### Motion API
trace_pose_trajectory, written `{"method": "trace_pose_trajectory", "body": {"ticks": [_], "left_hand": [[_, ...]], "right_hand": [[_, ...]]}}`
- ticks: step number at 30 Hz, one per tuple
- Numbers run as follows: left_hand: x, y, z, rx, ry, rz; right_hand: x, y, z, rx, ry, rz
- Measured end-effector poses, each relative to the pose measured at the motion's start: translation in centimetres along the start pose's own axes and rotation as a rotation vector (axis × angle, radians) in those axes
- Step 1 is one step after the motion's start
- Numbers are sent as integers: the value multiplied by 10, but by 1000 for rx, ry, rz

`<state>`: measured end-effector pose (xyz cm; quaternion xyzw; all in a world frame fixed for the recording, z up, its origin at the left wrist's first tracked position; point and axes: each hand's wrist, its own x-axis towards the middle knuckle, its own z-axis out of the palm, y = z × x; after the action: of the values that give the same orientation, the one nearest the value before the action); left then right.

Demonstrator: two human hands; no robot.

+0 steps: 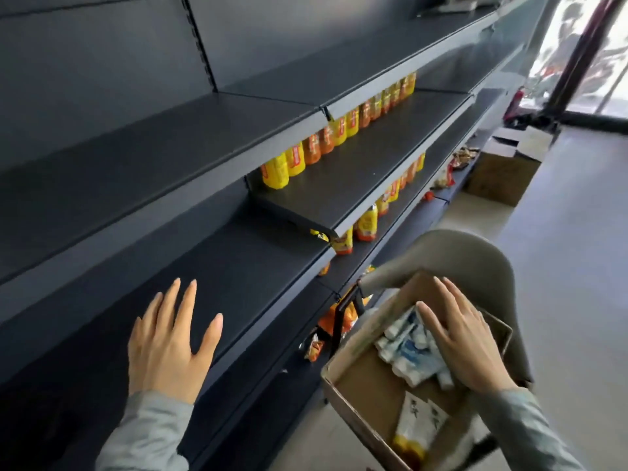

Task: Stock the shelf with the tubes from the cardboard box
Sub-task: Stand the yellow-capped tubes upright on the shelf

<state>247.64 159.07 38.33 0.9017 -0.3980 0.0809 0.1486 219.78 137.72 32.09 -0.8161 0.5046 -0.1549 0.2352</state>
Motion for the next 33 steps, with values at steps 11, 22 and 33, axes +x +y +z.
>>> {"method": "trace_pose_trajectory", "body": {"ticks": [11,22,33], "left_hand": [[43,37,83,17,-218,103],[47,40,173,-18,-429,244],[27,50,240,-17,-587,396]], "right_hand": [[3,56,60,-125,-97,242],[-20,72,184,155,-163,640],[-36,120,256,262,-243,908]]}}
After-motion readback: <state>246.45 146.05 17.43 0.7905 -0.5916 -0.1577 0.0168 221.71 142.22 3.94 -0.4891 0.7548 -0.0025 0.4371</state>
